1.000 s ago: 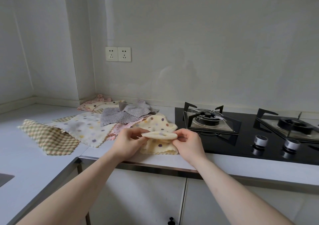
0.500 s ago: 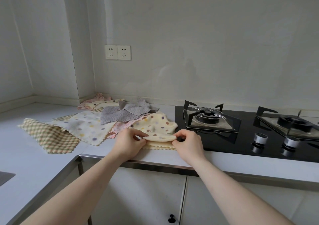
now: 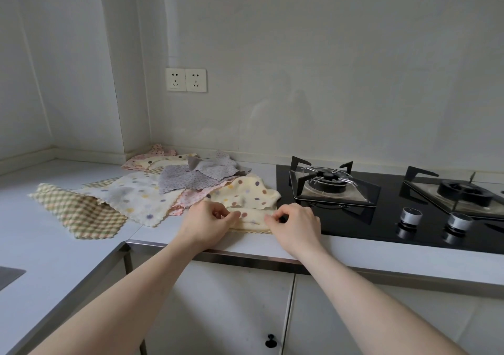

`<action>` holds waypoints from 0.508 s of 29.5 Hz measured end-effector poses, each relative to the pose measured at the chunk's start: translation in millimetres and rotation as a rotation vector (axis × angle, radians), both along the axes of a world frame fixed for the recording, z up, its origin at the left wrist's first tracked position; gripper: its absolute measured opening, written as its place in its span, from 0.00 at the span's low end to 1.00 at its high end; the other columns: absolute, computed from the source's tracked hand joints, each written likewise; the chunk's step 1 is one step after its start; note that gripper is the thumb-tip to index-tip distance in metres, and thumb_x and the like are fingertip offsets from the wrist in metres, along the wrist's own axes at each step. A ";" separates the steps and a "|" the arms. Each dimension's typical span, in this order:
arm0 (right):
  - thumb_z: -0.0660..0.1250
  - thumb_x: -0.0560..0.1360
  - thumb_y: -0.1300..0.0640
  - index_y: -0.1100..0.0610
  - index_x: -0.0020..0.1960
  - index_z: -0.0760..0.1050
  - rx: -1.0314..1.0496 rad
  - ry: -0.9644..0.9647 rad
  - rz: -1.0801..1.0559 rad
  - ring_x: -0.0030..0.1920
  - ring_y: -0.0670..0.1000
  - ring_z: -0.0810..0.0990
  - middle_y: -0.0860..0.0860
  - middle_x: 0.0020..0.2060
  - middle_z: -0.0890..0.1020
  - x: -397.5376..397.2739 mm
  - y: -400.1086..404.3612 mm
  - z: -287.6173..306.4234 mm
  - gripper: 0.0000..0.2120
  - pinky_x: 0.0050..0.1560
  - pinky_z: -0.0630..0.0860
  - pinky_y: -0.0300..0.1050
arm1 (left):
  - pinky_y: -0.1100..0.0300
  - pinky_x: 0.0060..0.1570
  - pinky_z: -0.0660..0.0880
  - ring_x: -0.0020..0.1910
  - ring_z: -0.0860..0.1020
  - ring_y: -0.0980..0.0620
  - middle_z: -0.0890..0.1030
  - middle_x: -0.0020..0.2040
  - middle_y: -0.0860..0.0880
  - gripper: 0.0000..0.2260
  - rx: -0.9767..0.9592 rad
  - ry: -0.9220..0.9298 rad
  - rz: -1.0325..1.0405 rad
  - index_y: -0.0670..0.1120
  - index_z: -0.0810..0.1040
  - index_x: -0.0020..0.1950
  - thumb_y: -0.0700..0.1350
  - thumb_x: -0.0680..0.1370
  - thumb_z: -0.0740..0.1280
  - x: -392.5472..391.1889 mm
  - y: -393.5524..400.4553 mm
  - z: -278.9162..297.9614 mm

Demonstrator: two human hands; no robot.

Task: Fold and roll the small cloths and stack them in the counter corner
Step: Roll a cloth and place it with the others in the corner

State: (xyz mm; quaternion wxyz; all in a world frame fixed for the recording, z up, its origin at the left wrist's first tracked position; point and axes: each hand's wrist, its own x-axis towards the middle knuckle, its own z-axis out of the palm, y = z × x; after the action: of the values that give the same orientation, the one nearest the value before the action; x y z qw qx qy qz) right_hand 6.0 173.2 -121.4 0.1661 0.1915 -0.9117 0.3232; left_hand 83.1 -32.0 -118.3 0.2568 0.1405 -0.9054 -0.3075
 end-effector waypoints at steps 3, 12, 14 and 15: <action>0.69 0.73 0.38 0.44 0.39 0.76 0.036 -0.002 0.007 0.55 0.49 0.73 0.40 0.49 0.78 -0.6 -0.8 -0.8 0.11 0.53 0.63 0.46 | 0.59 0.33 0.68 0.36 0.74 0.55 0.77 0.35 0.54 0.10 -0.032 -0.016 -0.004 0.52 0.82 0.38 0.56 0.74 0.74 0.8 0.8 0.6; 0.66 0.77 0.41 0.49 0.38 0.79 -0.004 0.002 0.032 0.55 0.52 0.74 0.43 0.49 0.80 -0.4 -0.2 -1.7 0.14 0.53 0.62 0.48 | 0.58 0.37 0.72 0.39 0.78 0.52 0.80 0.37 0.53 0.11 -0.039 0.005 -0.032 0.51 0.81 0.40 0.57 0.76 0.72 1.0 -0.3 0.3; 0.68 0.76 0.40 0.50 0.36 0.78 -0.018 0.015 0.028 0.54 0.52 0.74 0.42 0.48 0.80 0.7 0.3 -2.2 0.16 0.52 0.61 0.47 | 0.57 0.38 0.73 0.38 0.77 0.53 0.80 0.37 0.52 0.17 -0.011 0.002 -0.035 0.50 0.80 0.37 0.62 0.74 0.73 0.4 -0.5 -1.1; 0.70 0.75 0.39 0.50 0.35 0.77 -0.028 0.014 0.029 0.54 0.51 0.74 0.42 0.47 0.80 1.2 0.4 -1.8 0.16 0.52 0.61 0.47 | 0.56 0.38 0.73 0.37 0.77 0.54 0.80 0.37 0.52 0.17 -0.003 0.002 -0.035 0.50 0.80 0.36 0.63 0.73 0.74 0.0 -0.8 -1.3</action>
State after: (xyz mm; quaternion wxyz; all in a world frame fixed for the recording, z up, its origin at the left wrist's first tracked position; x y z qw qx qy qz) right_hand 7.2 173.6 -123.1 0.1703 0.2048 -0.9031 0.3369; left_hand 83.1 -32.8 -119.6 0.2523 0.1240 -0.9079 -0.3109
